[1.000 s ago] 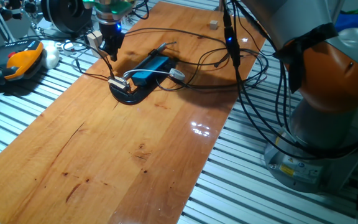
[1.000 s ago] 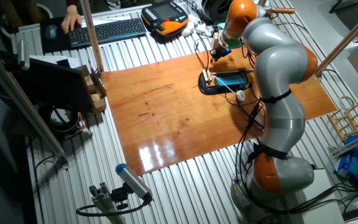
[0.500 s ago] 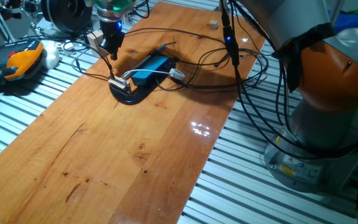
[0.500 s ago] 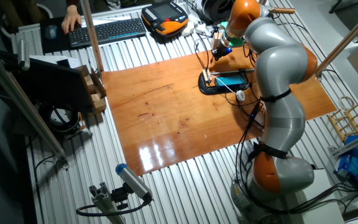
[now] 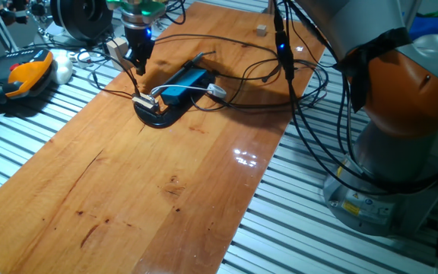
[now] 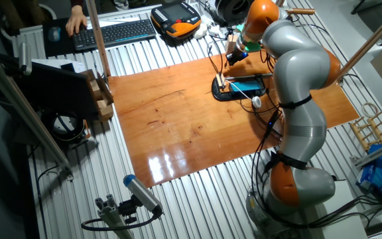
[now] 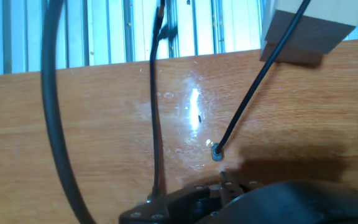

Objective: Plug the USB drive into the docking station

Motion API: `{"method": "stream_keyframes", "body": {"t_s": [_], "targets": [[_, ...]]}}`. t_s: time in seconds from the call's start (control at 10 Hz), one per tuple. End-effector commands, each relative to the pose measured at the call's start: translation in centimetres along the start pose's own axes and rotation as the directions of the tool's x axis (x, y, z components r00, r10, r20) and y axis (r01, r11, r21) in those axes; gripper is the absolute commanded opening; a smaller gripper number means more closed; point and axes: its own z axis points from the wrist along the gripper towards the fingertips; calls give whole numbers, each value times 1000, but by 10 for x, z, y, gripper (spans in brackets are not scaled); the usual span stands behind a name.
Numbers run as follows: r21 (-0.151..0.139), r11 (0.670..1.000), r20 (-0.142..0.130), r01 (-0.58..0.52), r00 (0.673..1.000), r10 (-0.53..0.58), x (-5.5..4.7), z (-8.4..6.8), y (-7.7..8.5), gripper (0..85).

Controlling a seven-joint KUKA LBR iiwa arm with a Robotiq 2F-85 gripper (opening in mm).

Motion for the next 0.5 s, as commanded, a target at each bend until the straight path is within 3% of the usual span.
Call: {"method": "stream_keyframes", "body": {"t_s": [0.0,0.4], "targets": [[5,1000,4,6,1000,-6,0,0,0,340],[7,1000,10,22,1000,-22,1,7,0,340]]}}
